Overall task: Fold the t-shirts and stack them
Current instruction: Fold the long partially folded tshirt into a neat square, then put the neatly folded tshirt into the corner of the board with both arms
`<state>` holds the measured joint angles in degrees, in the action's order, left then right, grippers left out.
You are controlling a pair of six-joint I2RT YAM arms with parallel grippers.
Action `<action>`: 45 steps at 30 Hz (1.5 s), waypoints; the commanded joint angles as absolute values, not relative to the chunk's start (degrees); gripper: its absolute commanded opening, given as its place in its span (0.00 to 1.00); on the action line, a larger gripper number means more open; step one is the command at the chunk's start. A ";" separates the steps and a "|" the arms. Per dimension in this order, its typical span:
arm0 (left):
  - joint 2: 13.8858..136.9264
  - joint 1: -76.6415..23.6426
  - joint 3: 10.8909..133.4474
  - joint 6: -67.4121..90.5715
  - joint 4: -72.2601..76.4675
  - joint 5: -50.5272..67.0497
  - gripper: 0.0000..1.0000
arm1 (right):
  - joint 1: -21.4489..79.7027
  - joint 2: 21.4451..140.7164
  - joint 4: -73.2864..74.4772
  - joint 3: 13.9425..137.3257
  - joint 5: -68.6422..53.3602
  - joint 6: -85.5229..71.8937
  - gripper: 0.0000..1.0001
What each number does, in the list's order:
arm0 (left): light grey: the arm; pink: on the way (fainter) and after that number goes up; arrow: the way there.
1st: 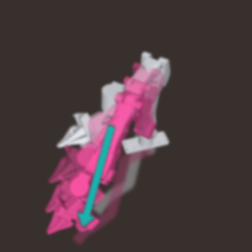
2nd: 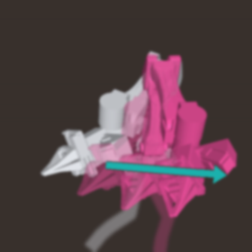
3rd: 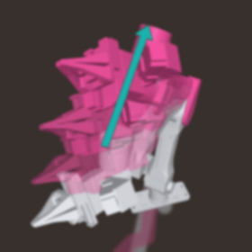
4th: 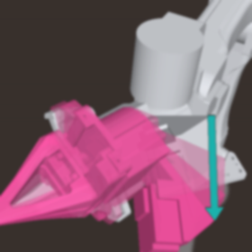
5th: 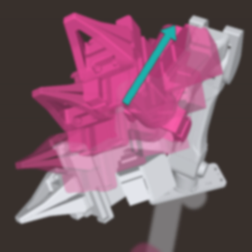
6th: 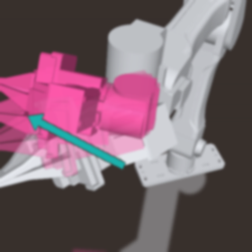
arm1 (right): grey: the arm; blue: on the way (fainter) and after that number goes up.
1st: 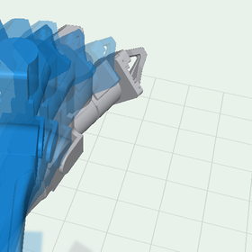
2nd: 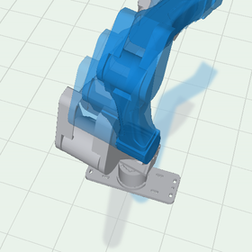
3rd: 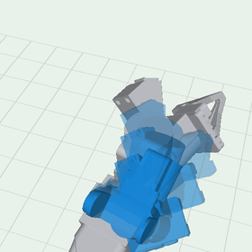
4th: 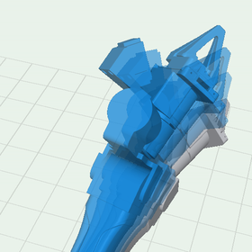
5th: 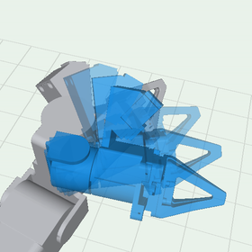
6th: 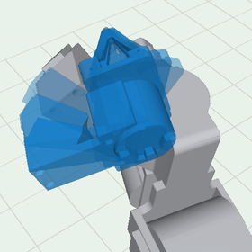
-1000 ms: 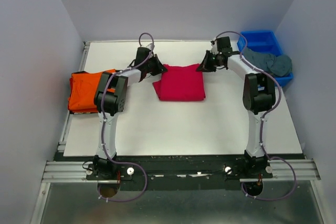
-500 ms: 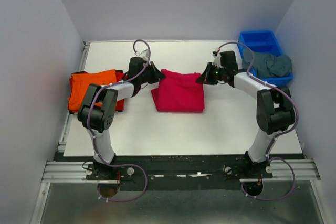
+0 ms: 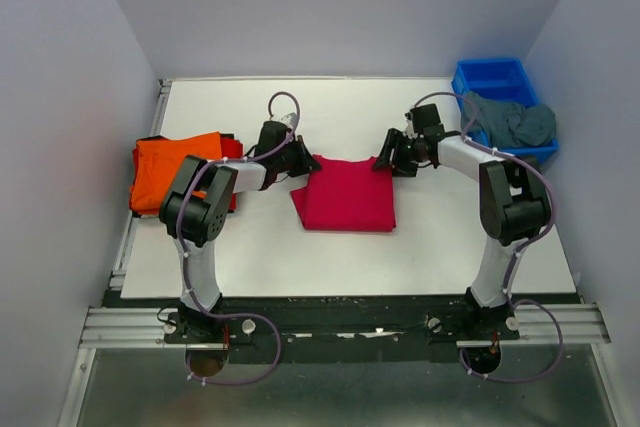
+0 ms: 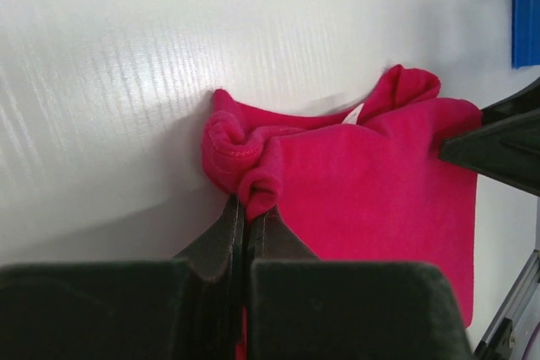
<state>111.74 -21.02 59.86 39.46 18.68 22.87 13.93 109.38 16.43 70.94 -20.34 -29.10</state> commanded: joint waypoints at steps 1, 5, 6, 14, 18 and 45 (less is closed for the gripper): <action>113.99 -20.92 61.61 38.14 15.82 19.95 0.00 | 14.06 110.13 21.71 74.00 -10.12 -28.65 0.72; 114.78 -20.92 62.66 37.62 14.42 18.72 0.04 | 14.06 111.35 22.58 74.44 -7.56 -28.21 0.73; 115.05 -20.83 63.01 37.53 13.98 18.72 0.04 | 14.06 112.23 22.76 74.97 -7.82 -28.21 0.72; 116.19 -20.92 63.54 37.88 13.71 19.34 0.06 | 14.94 116.28 22.06 75.41 -12.48 -28.83 0.63; 116.46 -21.00 63.63 38.14 13.71 19.77 0.06 | 15.73 117.51 20.92 75.41 -14.76 -29.71 0.59; 95.12 -21.62 47.91 33.66 23.55 15.21 0.00 | 22.06 92.92 -1.39 58.72 -18.01 -24.61 0.01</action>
